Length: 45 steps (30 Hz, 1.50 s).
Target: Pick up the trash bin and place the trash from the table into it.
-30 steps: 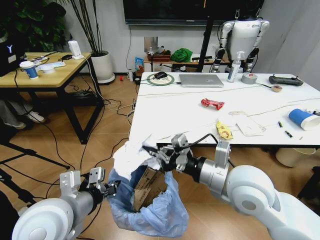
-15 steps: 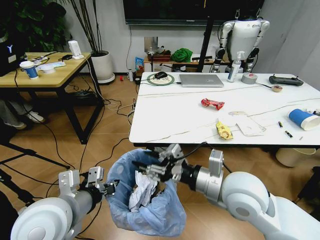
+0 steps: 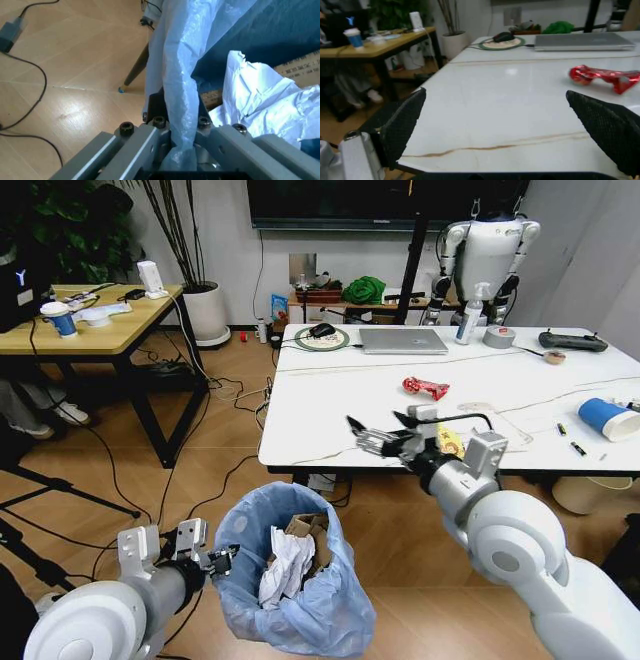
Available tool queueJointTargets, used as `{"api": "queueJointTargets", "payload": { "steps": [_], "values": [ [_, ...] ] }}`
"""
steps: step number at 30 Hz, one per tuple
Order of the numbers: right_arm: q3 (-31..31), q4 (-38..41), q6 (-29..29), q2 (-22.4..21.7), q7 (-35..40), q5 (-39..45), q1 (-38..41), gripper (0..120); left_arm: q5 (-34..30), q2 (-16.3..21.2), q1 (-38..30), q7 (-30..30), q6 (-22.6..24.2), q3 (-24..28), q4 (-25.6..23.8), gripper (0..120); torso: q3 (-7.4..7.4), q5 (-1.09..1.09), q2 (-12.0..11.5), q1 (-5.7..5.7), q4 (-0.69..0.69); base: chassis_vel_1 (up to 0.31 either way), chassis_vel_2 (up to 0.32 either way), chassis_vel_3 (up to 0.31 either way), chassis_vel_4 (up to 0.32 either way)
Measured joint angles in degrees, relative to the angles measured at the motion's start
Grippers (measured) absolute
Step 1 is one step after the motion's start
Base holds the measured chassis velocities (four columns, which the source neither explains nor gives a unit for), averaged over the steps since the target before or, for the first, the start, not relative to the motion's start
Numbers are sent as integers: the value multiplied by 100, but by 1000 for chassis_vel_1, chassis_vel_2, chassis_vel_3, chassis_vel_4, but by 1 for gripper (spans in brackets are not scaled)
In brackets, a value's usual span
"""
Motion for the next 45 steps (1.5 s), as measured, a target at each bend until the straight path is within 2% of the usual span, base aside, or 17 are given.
{"api": "queueJointTargets", "payload": {
  "steps": [4,7,8,12,27,45],
  "values": [
    [410,55,-13,279,-264,-562,-455,100,12,-52,31,1,0,2,0,0,0,0,0,0,0,0,0,0,0],
    [764,124,-7,782,-499,-1175,-875,100,69,-105,110,1,0,2,0,0,0,0,0,0,0,0,0,0,0],
    [764,124,-7,782,-499,-1175,-875,100,69,-105,110,1,0,2,0,0,0,0,0,0,0,0,0,0,0],
    [1185,311,18,1254,-610,-1474,-1289,100,198,-103,210,1,0,1,0,0,0,-1,0,0,0,0,0,0,0],
    [1659,982,22,1363,-645,-1454,-1934,100,385,7,367,24,0,51,0,0,0,-1,0,-1,-1,-47,-46,49,53],
    [1696,923,13,1480,-641,-1437,-1948,100,349,191,183,27,0,3,0,0,0,0,0,0,-1,-76,-80,80,72]
  ]
}}
